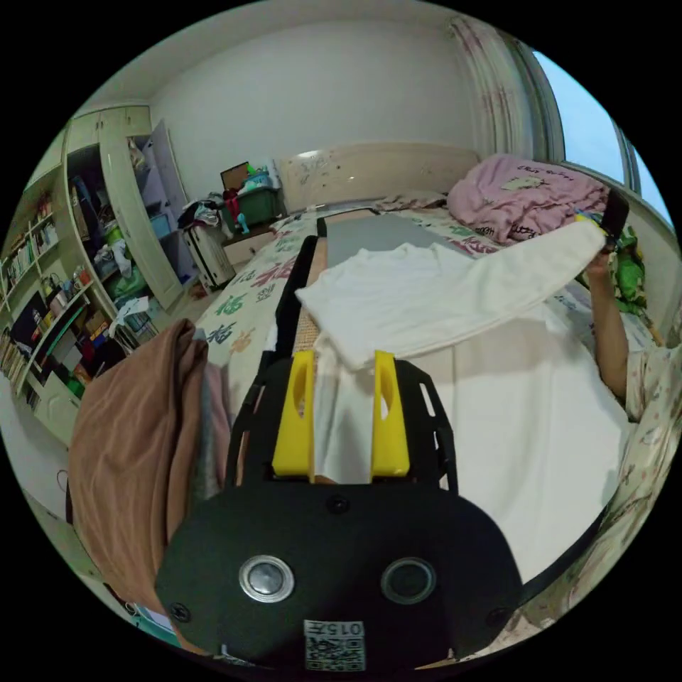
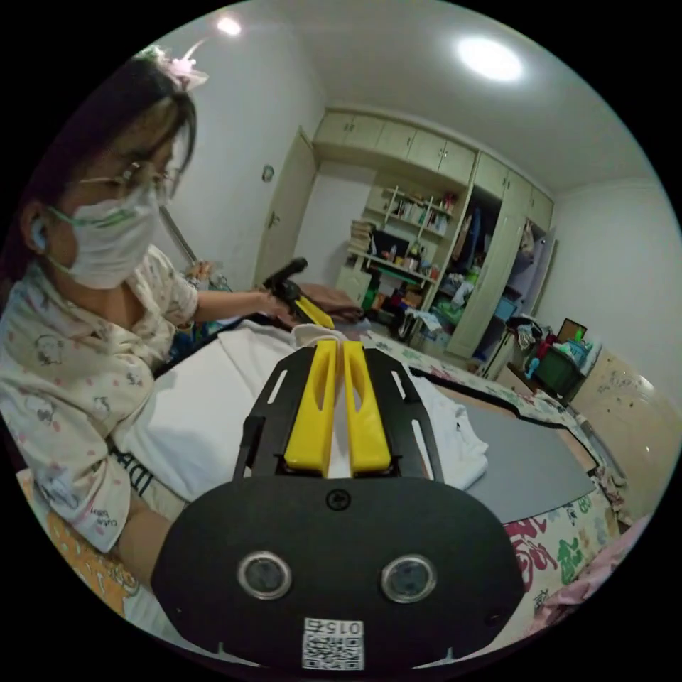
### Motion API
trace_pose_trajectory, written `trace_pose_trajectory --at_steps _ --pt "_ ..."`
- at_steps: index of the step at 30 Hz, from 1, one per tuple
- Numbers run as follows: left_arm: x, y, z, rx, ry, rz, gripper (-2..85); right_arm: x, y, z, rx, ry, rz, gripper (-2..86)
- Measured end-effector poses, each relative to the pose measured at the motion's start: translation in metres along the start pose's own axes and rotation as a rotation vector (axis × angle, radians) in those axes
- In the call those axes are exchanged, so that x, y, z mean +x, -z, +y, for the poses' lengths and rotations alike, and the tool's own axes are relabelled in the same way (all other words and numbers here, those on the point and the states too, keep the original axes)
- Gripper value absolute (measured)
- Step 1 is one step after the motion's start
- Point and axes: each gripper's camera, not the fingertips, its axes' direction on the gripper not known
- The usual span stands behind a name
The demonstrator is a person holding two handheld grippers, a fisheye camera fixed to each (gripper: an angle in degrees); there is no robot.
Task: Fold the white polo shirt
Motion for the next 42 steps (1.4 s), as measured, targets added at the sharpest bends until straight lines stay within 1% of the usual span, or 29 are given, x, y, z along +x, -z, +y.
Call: trace_pose_trajectory --at_steps 3,4,6,8,10,11,13,15,19,21,23,26,28,29,30,31,32,33,34,36,37,39,40,42 --pt "0.000 -0.018 -0.015 -0.069 -0.028 -0.026 11.7 -0.012 0.040 0.020 0.089 0.036 -0.014 -0.5" --pt "0.004 -0.024 -0.023 -0.099 -0.043 -0.028 11.5 -0.015 0.044 0.022 0.091 0.042 -0.011 -0.5" --pt "0.017 -0.027 -0.037 -0.097 -0.082 -0.010 11.2 -0.026 0.052 0.025 0.050 0.072 -0.002 -0.5" --pt "0.034 -0.029 -0.053 -0.078 -0.144 -0.079 10.9 -0.036 0.056 0.026 0.043 0.126 -0.035 -0.5" --pt "0.051 -0.045 -0.080 -0.114 -0.212 -0.207 10.2 -0.045 0.060 0.026 0.047 0.171 -0.060 -0.5" --pt "0.054 -0.049 -0.086 -0.127 -0.224 -0.220 9.9 -0.049 0.063 0.026 0.048 0.184 -0.066 -0.5" --pt "0.065 -0.063 -0.101 -0.141 -0.271 -0.290 6.0 -0.053 0.068 0.025 0.046 0.193 -0.071 -0.5" --pt "0.065 -0.066 -0.108 -0.135 -0.246 -0.362 2.6 -0.060 0.074 0.025 0.032 0.232 -0.096 -0.5" --pt "0.036 -0.062 -0.098 -0.098 -0.068 -0.273 1.0 -0.079 0.086 0.022 0.045 0.354 -0.161 -0.4" --pt "0.032 -0.060 -0.097 -0.104 -0.043 -0.259 0.8 -0.092 0.094 0.017 0.090 0.462 -0.233 -0.1" --pt "0.036 -0.052 -0.099 -0.082 -0.039 -0.261 0.8 -0.104 0.095 0.012 0.089 0.555 -0.298 0.4" --pt "0.048 -0.049 -0.100 -0.079 -0.052 -0.281 0.8 -0.122 0.087 0.001 0.043 0.679 -0.299 2.7" --pt "0.053 -0.048 -0.104 -0.091 -0.051 -0.287 1.0 -0.120 0.092 -0.006 0.093 0.709 -0.340 3.4" --pt "0.054 -0.048 -0.105 -0.092 -0.051 -0.288 1.0 -0.114 0.099 -0.010 0.169 0.703 -0.367 3.7" --pt "0.056 -0.047 -0.106 -0.092 -0.050 -0.290 1.1 -0.106 0.104 -0.013 0.243 0.674 -0.364 3.8" --pt "0.058 -0.046 -0.108 -0.092 -0.050 -0.291 1.2 -0.102 0.105 -0.014 0.271 0.648 -0.348 3.9" --pt "0.059 -0.045 -0.109 -0.092 -0.049 -0.292 1.3 -0.092 0.103 -0.021 0.295 0.568 -0.282 3.7" --pt "0.061 -0.044 -0.111 -0.092 -0.047 -0.294 1.5 -0.082 0.095 -0.030 0.270 0.476 -0.203 3.2" --pt "0.063 -0.043 -0.112 -0.091 -0.047 -0.296 1.6 -0.075 0.088 -0.037 0.240 0.429 -0.171 3.0" --pt "0.067 -0.042 -0.115 -0.094 -0.048 -0.298 1.8 -0.046 0.050 -0.065 0.049 0.249 -0.094 3.6" --pt "0.069 -0.042 -0.116 -0.097 -0.049 -0.301 1.9 -0.039 0.037 -0.072 -0.006 0.211 -0.077 4.0" --pt "0.072 -0.042 -0.119 -0.102 -0.050 -0.304 2.2 -0.006 -0.019 -0.096 -0.216 0.065 0.011 6.0" --pt "0.074 -0.042 -0.121 -0.103 -0.052 -0.306 2.5 0.004 -0.033 -0.101 -0.248 0.017 0.021 6.4" --pt "0.078 -0.042 -0.122 -0.103 -0.054 -0.311 3.1 0.055 -0.089 -0.118 -0.326 -0.256 -0.003 7.8"
